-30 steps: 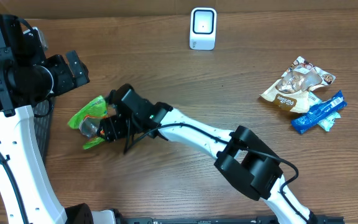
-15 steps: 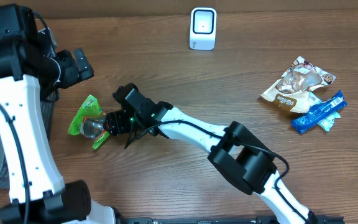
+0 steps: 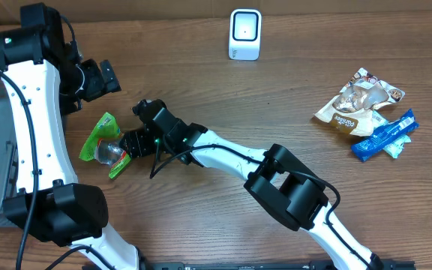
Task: Scan the item barcode
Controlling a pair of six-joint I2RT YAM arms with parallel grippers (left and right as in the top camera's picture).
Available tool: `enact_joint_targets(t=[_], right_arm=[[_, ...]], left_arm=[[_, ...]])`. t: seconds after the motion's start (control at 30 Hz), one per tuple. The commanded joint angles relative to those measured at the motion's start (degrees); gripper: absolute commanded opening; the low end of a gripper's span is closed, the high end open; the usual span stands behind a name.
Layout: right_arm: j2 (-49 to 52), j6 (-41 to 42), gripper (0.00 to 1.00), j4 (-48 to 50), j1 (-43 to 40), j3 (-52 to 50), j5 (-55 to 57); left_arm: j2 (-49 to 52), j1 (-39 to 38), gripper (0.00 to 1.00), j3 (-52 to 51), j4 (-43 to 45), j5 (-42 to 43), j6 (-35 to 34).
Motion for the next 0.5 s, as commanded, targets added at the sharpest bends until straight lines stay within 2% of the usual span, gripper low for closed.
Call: enact_joint_targets(t=[0.0, 0.07, 0.2, 0.33, 0.47], right_arm=[[0.0, -0.3, 0.59, 1.7, -1.0, 0.5, 2.2], [0.1, -0.4, 0.55, 1.8, -1.0, 0.5, 4.2], [1.2, -0.4, 0.55, 2.0, -1.0, 0.5, 4.5], [2.5, -0.4, 0.48, 2.2, -1.1, 0.5, 1.9], [2.5, -0.4, 0.48, 2.0, -1.1, 0.5, 0.9]], left_arm=[[-0.1, -0.5, 1.0, 0.2, 0.8, -0.8, -0.3], [-0.1, -0.5, 1.0, 0.2, 1.4, -0.8, -0.4], [0.0, -0.5, 1.0, 0.2, 2.0, -0.8, -0.4], [0.0, -0.5, 1.0, 0.2, 1.9, -0.8, -0.3], [0.1, -0.5, 1.0, 0.2, 1.9, -0.8, -0.3]])
